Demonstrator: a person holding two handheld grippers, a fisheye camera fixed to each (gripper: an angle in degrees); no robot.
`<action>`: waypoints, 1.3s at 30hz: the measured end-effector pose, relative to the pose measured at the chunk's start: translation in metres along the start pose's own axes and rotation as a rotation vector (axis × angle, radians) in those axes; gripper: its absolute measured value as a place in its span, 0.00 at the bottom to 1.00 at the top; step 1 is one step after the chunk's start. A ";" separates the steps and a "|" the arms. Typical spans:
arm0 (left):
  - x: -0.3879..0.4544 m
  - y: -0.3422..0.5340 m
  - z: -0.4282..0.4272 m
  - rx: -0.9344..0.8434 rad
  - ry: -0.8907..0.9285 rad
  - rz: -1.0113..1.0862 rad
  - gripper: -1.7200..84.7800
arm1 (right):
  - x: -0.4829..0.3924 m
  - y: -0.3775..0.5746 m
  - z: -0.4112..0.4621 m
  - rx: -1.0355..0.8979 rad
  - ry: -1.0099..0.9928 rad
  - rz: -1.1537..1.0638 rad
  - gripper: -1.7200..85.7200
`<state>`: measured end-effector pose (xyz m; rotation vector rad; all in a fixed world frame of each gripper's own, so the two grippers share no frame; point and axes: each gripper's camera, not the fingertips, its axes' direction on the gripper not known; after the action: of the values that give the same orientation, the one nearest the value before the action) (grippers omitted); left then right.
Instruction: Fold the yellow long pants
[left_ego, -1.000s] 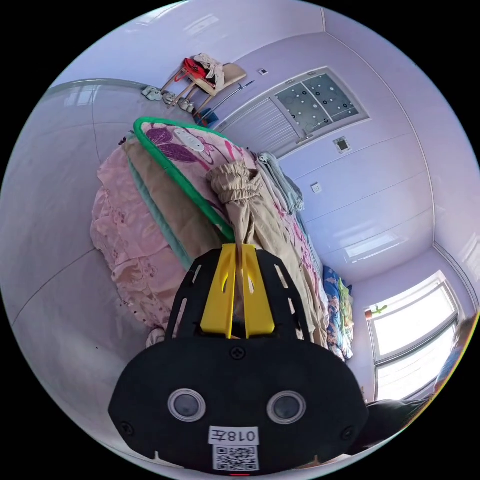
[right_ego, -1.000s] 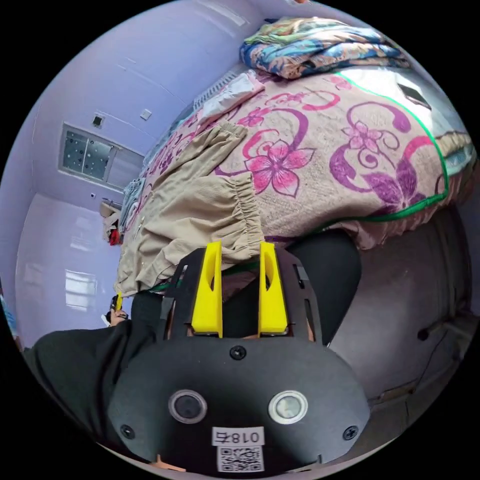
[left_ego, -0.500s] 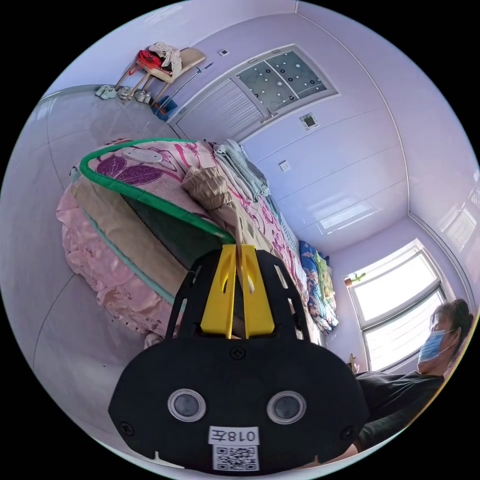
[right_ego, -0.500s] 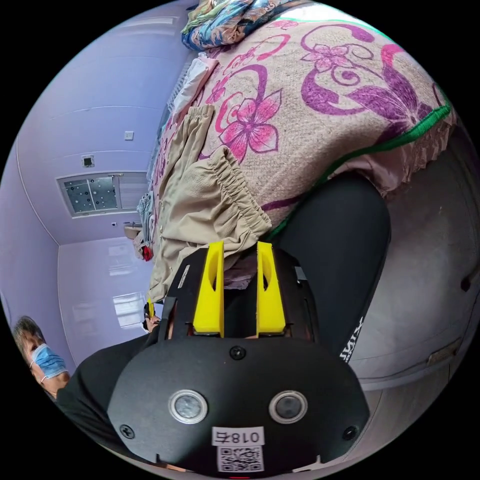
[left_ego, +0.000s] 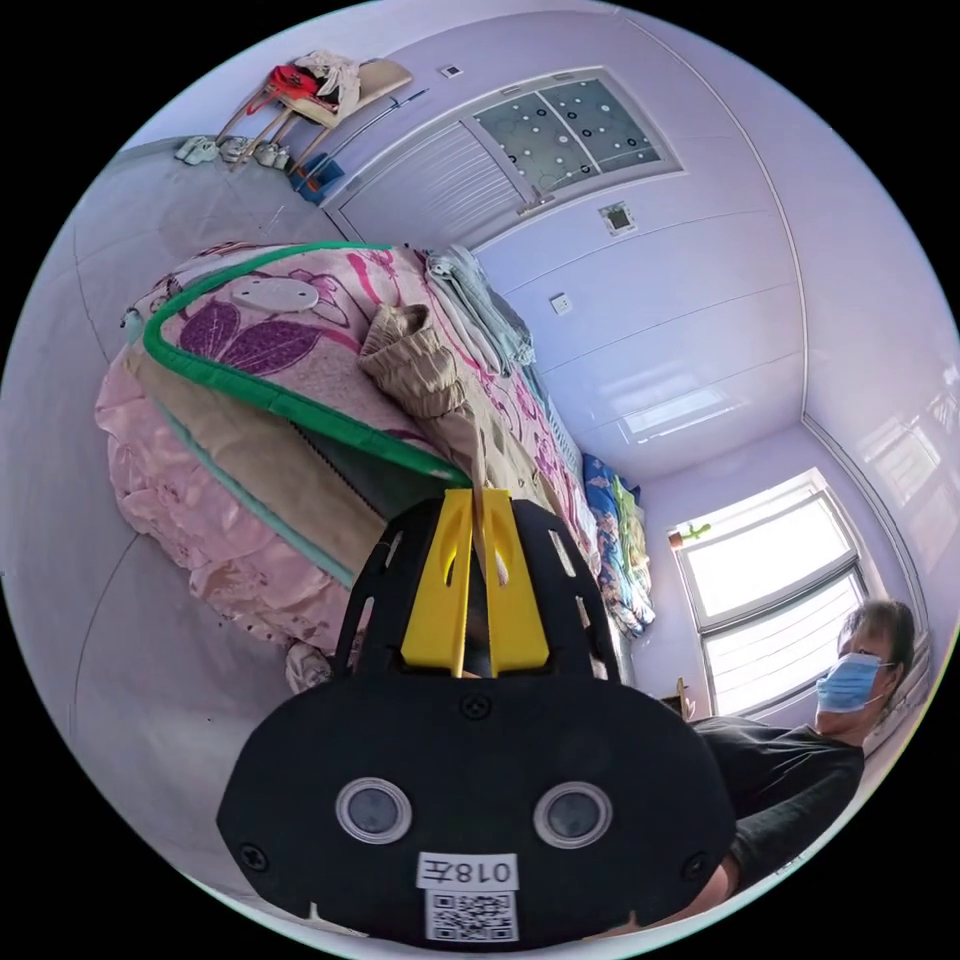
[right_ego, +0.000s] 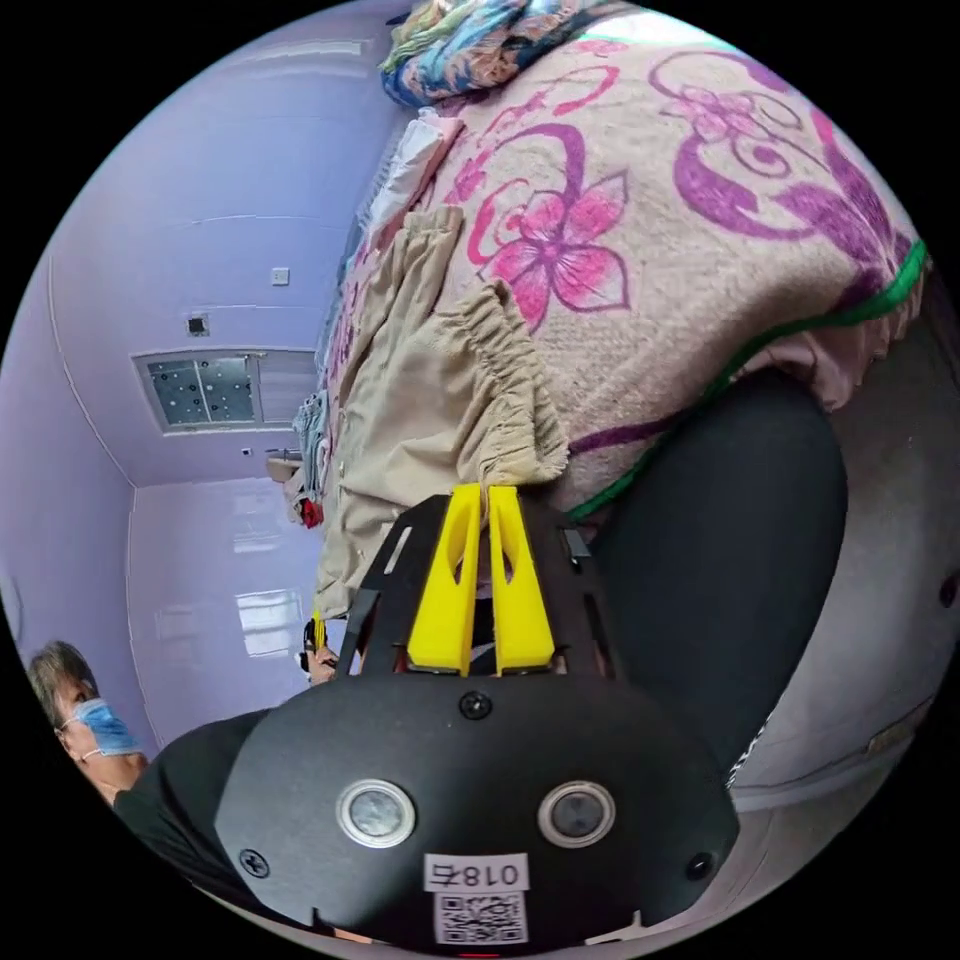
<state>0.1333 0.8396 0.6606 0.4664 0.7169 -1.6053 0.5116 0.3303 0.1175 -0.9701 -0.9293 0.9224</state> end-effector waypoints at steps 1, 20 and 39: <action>0.001 -0.001 -0.001 -0.006 -0.005 0.008 0.01 | -0.016 -0.001 -0.012 0.020 -0.013 -0.056 0.03; -0.073 0.055 0.011 0.045 -0.021 -0.208 0.13 | 0.011 0.025 -0.058 0.051 -0.028 -0.026 0.01; -0.032 0.026 0.038 0.020 -0.385 -0.084 0.07 | -0.024 0.023 -0.069 0.067 -0.039 -0.081 0.02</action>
<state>0.1684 0.8360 0.7047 0.1338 0.4328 -1.7180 0.5633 0.2973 0.0712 -0.8543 -0.9576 0.9012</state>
